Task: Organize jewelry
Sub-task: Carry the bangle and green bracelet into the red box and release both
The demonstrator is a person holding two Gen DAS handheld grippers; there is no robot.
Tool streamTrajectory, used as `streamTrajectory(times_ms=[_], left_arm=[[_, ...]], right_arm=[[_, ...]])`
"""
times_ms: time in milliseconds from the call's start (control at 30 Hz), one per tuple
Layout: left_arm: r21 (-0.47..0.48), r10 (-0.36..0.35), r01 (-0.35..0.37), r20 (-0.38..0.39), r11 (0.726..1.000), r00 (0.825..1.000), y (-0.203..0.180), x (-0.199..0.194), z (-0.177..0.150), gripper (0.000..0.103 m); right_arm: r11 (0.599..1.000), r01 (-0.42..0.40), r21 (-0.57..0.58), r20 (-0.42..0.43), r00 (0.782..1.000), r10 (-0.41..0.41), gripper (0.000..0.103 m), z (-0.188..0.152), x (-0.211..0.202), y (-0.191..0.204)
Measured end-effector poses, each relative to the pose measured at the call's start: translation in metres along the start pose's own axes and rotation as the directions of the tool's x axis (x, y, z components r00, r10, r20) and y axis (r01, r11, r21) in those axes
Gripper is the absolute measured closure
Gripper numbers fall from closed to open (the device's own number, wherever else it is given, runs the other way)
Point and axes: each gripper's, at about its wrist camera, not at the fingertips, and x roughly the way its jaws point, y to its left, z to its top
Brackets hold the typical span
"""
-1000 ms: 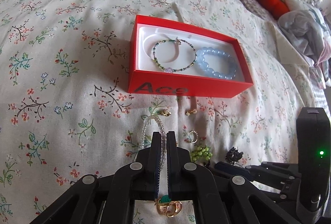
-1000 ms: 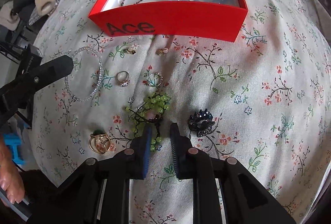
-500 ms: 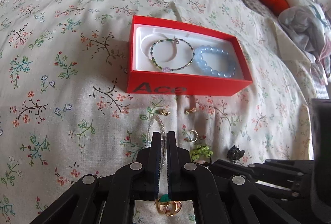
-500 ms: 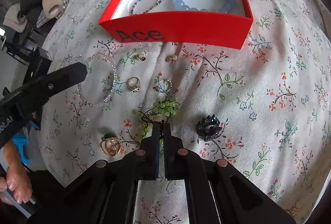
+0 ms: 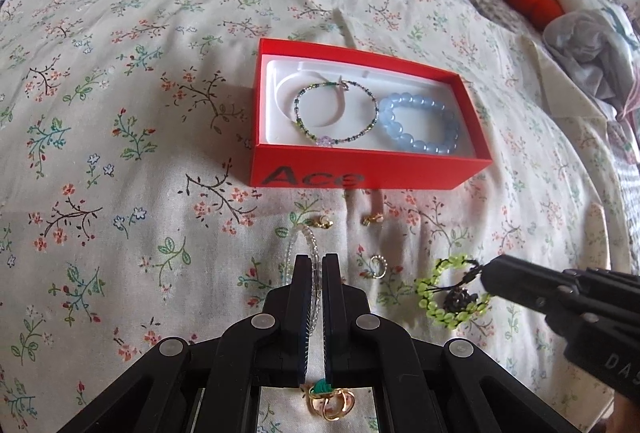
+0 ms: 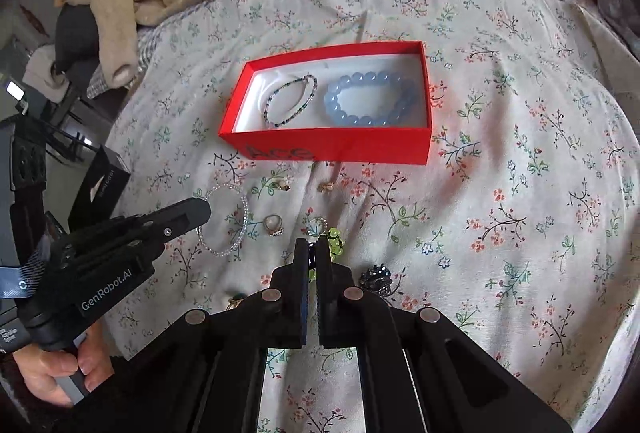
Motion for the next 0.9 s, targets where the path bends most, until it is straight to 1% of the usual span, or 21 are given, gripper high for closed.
streamTrajectory(times_ms=[133, 267, 467, 600, 767, 900], left_arm=[[0.015, -0.002, 0.002, 0.014, 1.0, 1.0, -0.006, -0.003, 0.001, 0.103], [0.017, -0.018, 0.017, 0.032, 1.0, 0.999, -0.011, -0.007, 0.003, 0.103], [0.007, -0.034, 0.033, 0.065, 0.999, 0.997, -0.017, -0.01, 0.007, 0.103], [-0.015, -0.066, 0.068, 0.089, 0.998, 0.994, -0.018, -0.012, 0.016, 0.103], [-0.014, -0.112, 0.115, 0.133, 0.993, 0.985, -0.018, -0.018, 0.03, 0.103], [-0.027, -0.153, 0.158, 0.151, 0.987, 0.977, -0.017, -0.016, 0.043, 0.103]], right_arm=[[0.999, 0.031, -0.019, 0.04, 0.999, -0.031, 0.1, 0.004, -0.009, -0.002], [0.999, 0.042, -0.013, 0.071, 0.997, -0.041, 0.1, 0.007, -0.016, -0.005], [0.999, 0.022, 0.023, 0.101, 0.995, -0.024, 0.1, 0.012, -0.027, -0.014], [0.999, 0.032, 0.018, 0.136, 0.99, -0.034, 0.1, 0.017, -0.033, -0.015], [0.999, 0.044, 0.02, 0.171, 0.984, -0.047, 0.1, 0.027, -0.037, -0.013], [0.999, 0.017, 0.048, 0.2, 0.979, -0.027, 0.1, 0.038, -0.041, -0.013]])
